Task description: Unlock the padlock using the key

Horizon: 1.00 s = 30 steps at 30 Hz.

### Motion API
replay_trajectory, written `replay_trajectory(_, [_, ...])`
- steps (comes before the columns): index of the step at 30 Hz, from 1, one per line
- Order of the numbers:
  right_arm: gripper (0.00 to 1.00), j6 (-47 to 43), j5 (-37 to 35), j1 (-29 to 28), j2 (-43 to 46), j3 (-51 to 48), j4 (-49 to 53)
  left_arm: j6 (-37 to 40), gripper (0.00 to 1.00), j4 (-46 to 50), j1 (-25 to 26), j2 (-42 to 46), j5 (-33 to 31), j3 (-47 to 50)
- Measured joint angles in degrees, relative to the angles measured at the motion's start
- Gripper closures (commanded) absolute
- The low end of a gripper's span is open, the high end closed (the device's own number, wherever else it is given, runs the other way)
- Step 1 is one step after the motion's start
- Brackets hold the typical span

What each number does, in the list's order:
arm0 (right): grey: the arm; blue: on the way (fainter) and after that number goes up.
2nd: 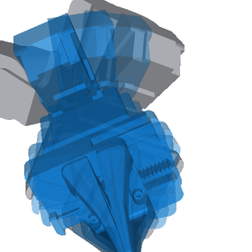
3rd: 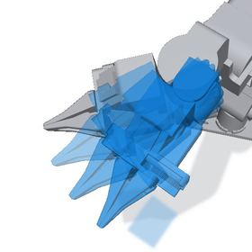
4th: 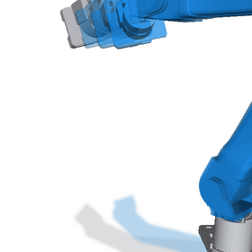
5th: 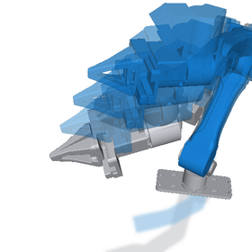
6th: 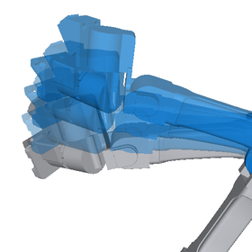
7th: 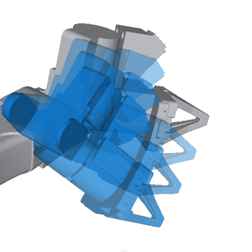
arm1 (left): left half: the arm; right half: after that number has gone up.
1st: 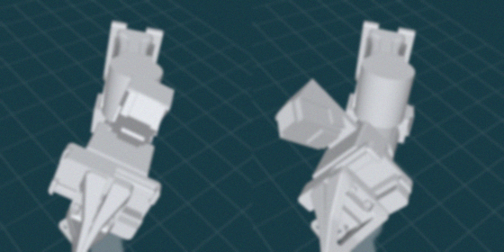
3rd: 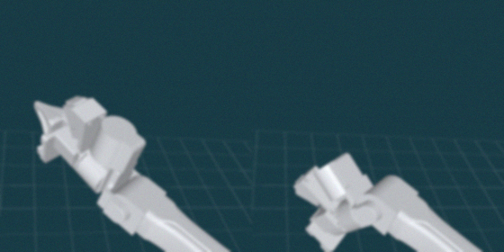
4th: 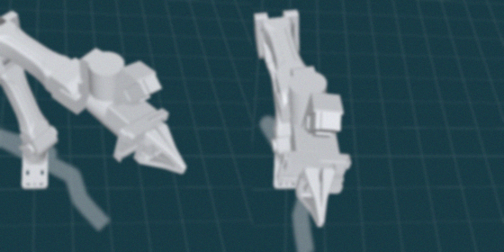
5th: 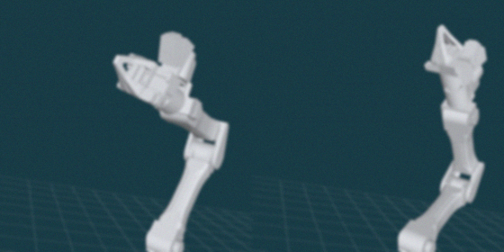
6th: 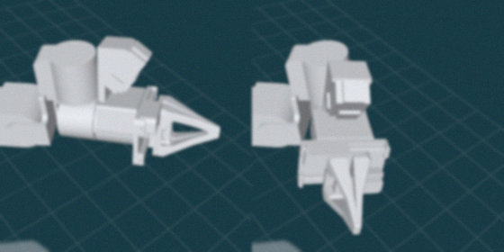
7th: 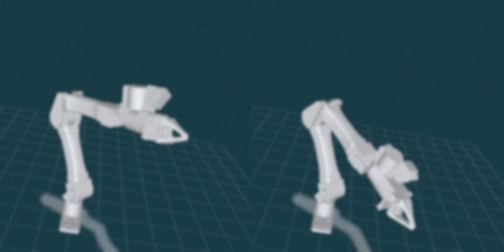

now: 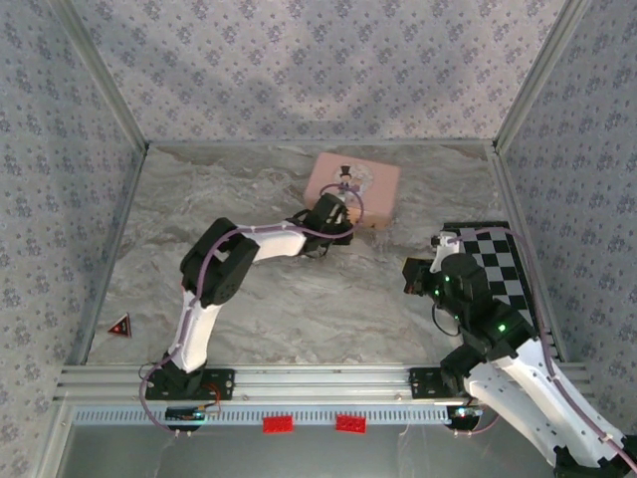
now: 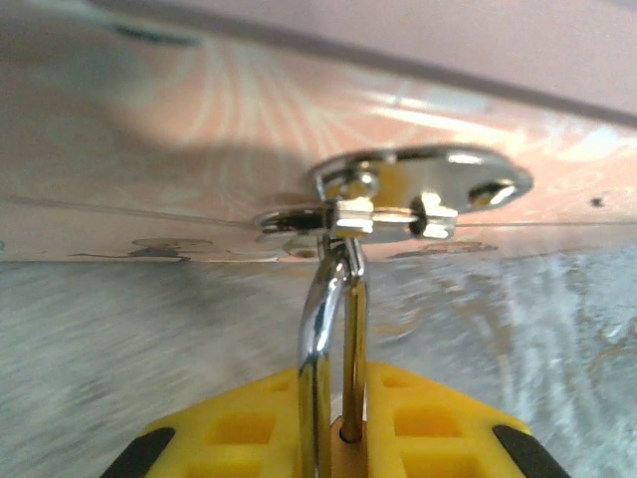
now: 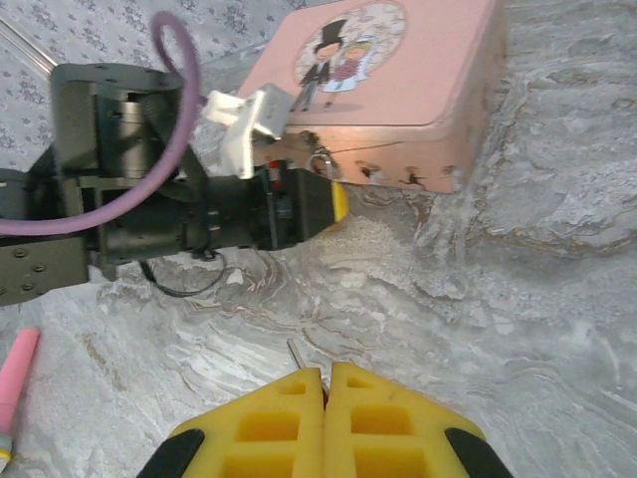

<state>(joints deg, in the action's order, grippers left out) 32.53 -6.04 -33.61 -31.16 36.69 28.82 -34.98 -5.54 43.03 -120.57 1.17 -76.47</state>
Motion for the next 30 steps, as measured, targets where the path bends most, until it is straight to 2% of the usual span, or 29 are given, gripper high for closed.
replay_trajectory(9, [1.00, 1.51, 3.39, 0.00, -5.42, -0.57, -4.98, -4.59, 1.00, -3.78, -7.34, 13.75, -0.02, 19.02])
replay_trajectory(17, [1.00, 3.08, 5.73, -2.29, -12.37, -1.22, -10.62, -12.57, 1.00, -3.50, -10.05, 25.31, -1.29, 31.43])
replay_trajectory(25, [1.00, 6.84, 6.56, -6.67, -18.49, -3.48, -17.27, -18.93, 1.00, -2.78, -10.43, 31.12, -0.15, 36.72])
replay_trajectory(30, [1.00, 11.74, 7.67, -9.40, -22.56, -6.49, -23.87, -24.00, 1.00, -5.92, -10.80, 32.09, 2.80, 39.95])
